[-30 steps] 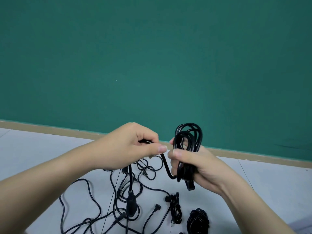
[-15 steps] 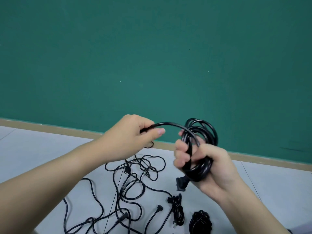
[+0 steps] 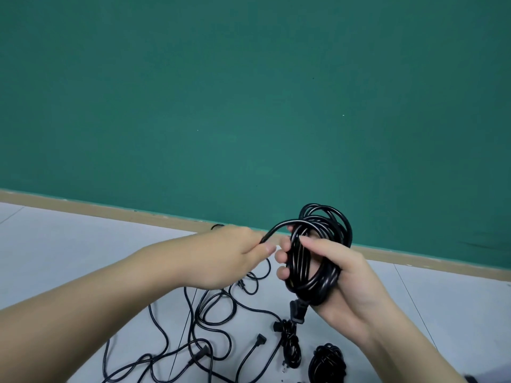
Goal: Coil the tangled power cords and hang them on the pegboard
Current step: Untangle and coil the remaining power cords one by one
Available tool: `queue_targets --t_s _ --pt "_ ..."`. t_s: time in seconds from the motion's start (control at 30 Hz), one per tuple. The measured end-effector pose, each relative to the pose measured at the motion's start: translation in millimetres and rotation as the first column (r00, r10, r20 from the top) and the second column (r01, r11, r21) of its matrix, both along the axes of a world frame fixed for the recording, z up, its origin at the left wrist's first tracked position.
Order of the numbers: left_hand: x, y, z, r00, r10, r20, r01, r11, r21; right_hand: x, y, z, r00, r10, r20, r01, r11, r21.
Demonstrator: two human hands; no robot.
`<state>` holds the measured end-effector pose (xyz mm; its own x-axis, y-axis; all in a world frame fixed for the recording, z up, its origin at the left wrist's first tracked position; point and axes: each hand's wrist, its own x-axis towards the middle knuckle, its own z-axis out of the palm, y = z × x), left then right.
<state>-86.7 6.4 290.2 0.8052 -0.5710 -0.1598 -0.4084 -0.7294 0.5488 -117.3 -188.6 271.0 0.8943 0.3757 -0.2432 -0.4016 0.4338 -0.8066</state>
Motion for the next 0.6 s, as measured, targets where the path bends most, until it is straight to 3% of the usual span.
queue_targets --t_s 0.1,0.23,0.5,0.6 --pt "-5 -4 -5 0.999 -0.006 -0.037 0.012 0.985 0.169 0 1 -7 0.994 -0.111 0.013 0.111 0.967 -0.231" --pt "-14 -11 -13 0.996 -0.009 -0.084 0.037 0.94 0.338 0 7 -13 0.992 -0.119 0.042 0.127 0.947 -0.297" --pt "-17 -16 -10 0.98 -0.087 -0.177 0.134 0.952 0.274 -1 17 -6 0.997 -0.067 -0.039 0.07 0.995 0.071" --pt "-17 -14 -8 0.982 -0.134 -0.135 0.162 0.96 0.227 5 15 -3 0.986 -0.155 -0.056 0.163 0.972 0.172"
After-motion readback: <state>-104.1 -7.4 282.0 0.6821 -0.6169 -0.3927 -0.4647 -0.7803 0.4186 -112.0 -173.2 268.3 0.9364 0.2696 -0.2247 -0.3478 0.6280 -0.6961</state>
